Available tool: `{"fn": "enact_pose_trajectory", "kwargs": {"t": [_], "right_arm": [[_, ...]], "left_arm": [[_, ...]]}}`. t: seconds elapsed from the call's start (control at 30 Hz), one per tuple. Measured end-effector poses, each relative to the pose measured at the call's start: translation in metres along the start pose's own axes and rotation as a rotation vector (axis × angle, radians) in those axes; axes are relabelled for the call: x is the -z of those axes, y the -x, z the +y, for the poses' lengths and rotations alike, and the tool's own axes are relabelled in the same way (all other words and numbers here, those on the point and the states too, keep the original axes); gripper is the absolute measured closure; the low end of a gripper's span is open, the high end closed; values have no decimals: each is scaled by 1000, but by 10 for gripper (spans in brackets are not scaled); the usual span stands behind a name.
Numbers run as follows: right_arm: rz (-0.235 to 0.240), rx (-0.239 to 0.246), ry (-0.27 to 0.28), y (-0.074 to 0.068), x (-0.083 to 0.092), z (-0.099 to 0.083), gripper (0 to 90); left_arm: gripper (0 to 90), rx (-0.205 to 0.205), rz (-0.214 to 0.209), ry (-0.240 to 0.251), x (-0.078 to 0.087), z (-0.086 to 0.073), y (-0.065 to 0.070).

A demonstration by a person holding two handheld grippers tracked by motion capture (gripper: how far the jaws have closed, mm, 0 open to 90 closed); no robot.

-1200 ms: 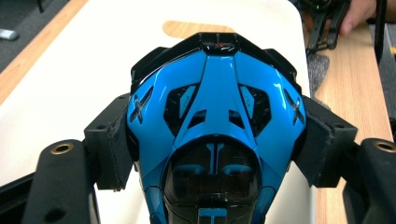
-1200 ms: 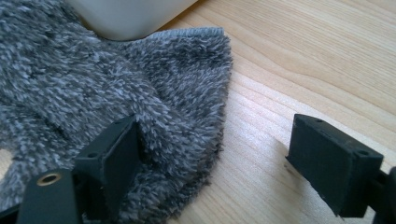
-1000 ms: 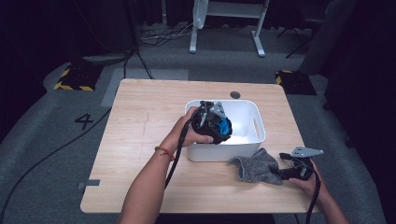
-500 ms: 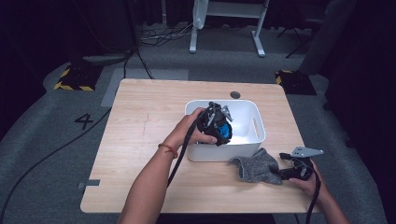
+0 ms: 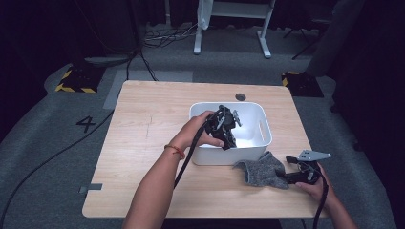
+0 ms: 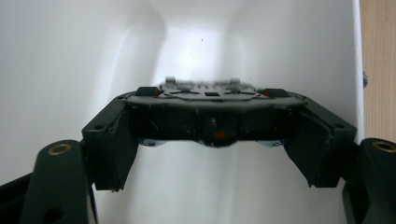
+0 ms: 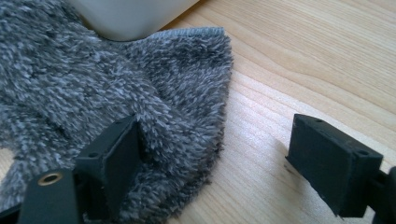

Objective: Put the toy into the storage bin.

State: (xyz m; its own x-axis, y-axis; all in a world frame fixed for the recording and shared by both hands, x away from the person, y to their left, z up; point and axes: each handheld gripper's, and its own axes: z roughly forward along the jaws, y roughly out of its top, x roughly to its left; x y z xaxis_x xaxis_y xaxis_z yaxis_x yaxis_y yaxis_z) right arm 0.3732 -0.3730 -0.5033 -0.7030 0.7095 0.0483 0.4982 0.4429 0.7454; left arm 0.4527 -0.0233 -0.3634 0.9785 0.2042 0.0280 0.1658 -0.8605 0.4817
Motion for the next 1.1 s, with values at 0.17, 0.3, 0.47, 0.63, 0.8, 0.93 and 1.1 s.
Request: {"fn": "enact_pose_trajectory", "kwargs": {"t": [0.17, 0.3, 0.47, 0.63, 0.8, 0.93, 1.1], "right_arm": [[0, -1, 0, 0, 0, 0, 176], [0, 0, 0, 0, 0, 0, 176], [0, 0, 0, 0, 0, 0, 176], [0, 0, 0, 0, 0, 0, 177], [3, 4, 1, 0, 0, 0, 187], [2, 4, 1, 0, 0, 0, 186], [3, 4, 2, 0, 0, 0, 186]], "left_arm": [[249, 9, 11, 3, 0, 0, 0], [193, 39, 67, 35, 3, 0, 1], [176, 61, 68, 92, 8, 1, 1], [182, 67, 75, 99, 6, 1, 1], [183, 48, 74, 100, 6, 2, 3], [191, 41, 74, 92, 6, 2, 4], [194, 40, 81, 99, 8, 0, 4]]}}
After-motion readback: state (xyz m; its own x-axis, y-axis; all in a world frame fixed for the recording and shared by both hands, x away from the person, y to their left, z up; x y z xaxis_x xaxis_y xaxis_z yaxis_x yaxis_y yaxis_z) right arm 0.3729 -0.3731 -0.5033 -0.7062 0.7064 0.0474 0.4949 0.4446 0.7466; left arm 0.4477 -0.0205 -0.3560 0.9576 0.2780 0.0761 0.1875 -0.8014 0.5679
